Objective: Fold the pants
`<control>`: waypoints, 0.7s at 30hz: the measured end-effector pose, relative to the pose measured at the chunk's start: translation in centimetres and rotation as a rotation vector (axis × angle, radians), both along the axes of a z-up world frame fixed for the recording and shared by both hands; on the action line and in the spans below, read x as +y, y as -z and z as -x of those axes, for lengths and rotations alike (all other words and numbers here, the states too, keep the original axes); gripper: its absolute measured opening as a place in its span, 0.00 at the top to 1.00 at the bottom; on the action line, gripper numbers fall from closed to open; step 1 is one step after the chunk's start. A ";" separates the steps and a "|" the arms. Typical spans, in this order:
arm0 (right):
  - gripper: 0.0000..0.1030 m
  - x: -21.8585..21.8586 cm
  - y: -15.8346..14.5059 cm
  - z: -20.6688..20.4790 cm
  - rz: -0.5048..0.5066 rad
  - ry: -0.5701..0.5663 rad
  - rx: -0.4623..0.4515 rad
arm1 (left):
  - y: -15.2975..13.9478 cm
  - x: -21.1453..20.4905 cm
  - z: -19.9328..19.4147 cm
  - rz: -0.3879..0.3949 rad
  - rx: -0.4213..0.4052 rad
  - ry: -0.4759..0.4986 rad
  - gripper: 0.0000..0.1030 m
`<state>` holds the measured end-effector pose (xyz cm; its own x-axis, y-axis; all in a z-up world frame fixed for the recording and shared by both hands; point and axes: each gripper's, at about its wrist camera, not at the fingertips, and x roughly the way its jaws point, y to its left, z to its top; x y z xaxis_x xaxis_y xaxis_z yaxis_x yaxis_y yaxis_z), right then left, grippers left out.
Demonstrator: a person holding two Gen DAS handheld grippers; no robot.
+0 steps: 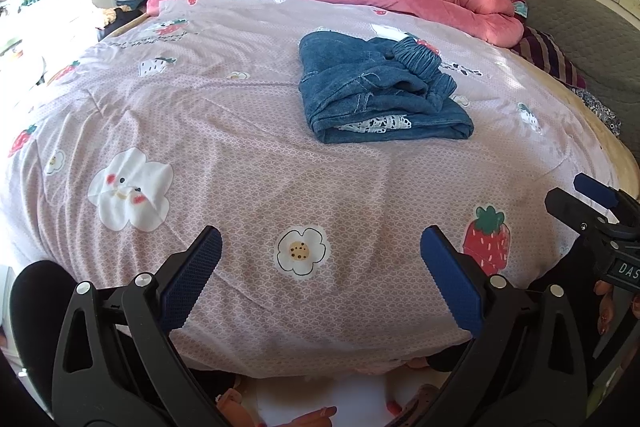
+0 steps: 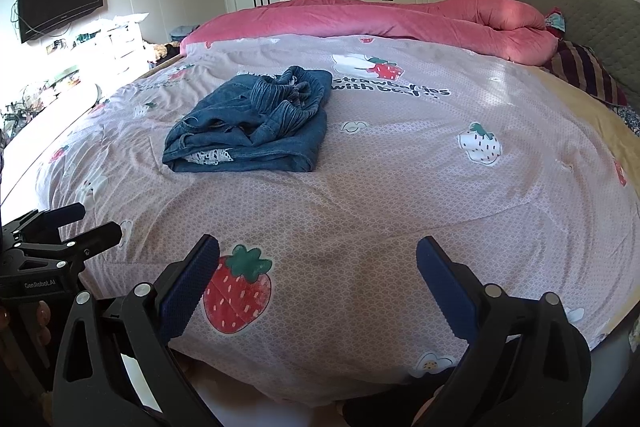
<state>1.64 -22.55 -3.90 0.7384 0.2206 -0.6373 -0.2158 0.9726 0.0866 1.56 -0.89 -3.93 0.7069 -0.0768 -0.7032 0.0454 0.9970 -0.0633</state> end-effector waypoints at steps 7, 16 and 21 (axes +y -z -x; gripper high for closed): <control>0.04 0.1 0.1 0.0 0.001 -0.004 0.005 | 0.0 0.2 0.0 0.003 0.003 -0.003 0.09; 0.04 0.2 0.2 0.0 0.005 -0.006 0.008 | 0.2 0.2 -0.1 -0.009 0.008 -0.010 0.09; 0.04 0.2 0.2 -0.1 0.005 -0.005 0.008 | 0.1 0.1 0.0 -0.011 0.005 -0.010 0.09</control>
<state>1.70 -22.34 -4.09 0.7323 0.2212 -0.6441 -0.2199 0.9719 0.0838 1.58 -0.74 -4.00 0.7041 -0.0623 -0.7073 0.0353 0.9980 -0.0527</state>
